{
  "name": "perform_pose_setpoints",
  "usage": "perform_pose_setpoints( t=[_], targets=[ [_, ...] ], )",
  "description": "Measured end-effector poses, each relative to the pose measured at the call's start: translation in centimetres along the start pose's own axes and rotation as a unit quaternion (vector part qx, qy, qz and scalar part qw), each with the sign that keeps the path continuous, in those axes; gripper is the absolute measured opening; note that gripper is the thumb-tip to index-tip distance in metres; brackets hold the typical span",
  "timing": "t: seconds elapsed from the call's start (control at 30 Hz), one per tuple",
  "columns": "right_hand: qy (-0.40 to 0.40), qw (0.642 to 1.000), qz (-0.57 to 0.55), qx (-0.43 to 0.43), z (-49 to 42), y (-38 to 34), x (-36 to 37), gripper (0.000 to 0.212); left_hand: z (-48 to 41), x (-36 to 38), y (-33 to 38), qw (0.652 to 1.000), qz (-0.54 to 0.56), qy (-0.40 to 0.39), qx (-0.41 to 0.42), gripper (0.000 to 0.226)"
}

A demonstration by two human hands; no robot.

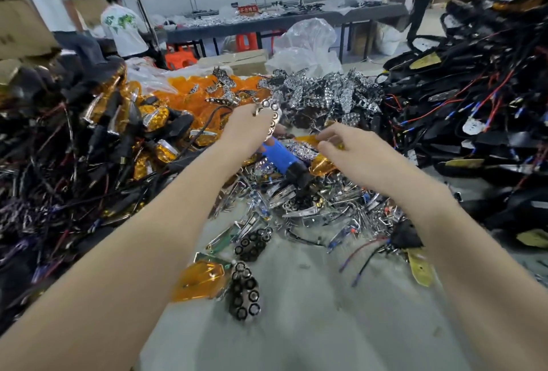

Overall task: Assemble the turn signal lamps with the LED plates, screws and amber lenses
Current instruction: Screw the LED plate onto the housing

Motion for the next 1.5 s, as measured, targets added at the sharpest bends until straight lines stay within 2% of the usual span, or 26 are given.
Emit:
perform_pose_setpoints(
  t=[0.17, 0.33, 0.43, 0.5, 0.57, 0.67, 0.77, 0.87, 1.03, 1.17, 1.3, 1.5],
  targets=[
    [-0.011, 0.999, 0.012, 0.045, 2.1, 2.3, -2.3, 0.034, 1.5, 0.3, -0.1, 1.000, -0.016, -0.016, 0.007, 0.025],
    [-0.056, 0.991, 0.044, 0.114, 4.9, 5.3, -4.1, 0.031, 1.7, 3.8, 0.0, 0.994, -0.014, -0.107, 0.006, 0.023],
    [-0.095, 0.983, 0.074, 0.136, 6.2, 6.7, -4.6, 0.034, 1.6, 6.3, 0.0, 0.988, -0.015, -0.153, -0.005, 0.040],
    [-0.123, 0.978, 0.090, 0.141, 6.9, 7.4, -4.6, 0.036, 1.8, 7.7, -0.1, 0.976, -0.029, -0.214, -0.011, 0.036],
    [-0.184, 0.970, 0.082, 0.139, 7.5, 8.0, -4.4, 0.035, 2.4, 8.9, -0.3, 0.963, -0.068, -0.262, 0.002, 0.026],
    [-0.286, 0.942, 0.092, 0.147, 8.8, 8.6, -3.8, 0.050, 3.0, 9.8, -0.4, 0.963, -0.081, -0.258, 0.022, 0.025],
    [-0.297, 0.938, 0.114, 0.137, 9.5, 9.0, -3.4, 0.059, 3.4, 9.7, -0.3, 0.968, -0.017, -0.251, 0.022, 0.021],
    [-0.262, 0.944, 0.156, 0.125, 10.1, 9.9, -2.5, 0.058, 3.8, 9.2, 0.0, 0.969, 0.095, -0.228, 0.014, 0.019],
    [-0.118, 0.981, 0.128, 0.083, 11.1, 12.1, -0.4, 0.049, 4.3, 8.3, -0.4, 0.955, 0.235, -0.179, 0.010, 0.016],
    [-0.044, 0.993, 0.088, 0.067, 10.5, 12.6, 1.0, 0.049, 4.5, 8.0, -1.0, 0.956, 0.243, -0.163, 0.013, 0.019],
    [0.030, 0.996, 0.054, 0.067, 9.8, 11.9, 0.8, 0.065, 4.4, 8.0, -0.8, 0.953, 0.264, -0.147, 0.015, 0.014],
    [0.210, 0.977, -0.032, -0.028, 8.1, 8.5, -1.4, 0.039, 4.4, 8.2, -0.2, 0.951, 0.281, -0.114, 0.056, 0.010]
  ],
)
Point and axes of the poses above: each hand's wrist, its own z-axis away from the middle knuckle, its own x-axis out of the palm, y = z × x, the point moved 1 cm from there along -z, towards the middle knuckle, and after that the axes turned 14 degrees about -y, right-handed, at the moved point
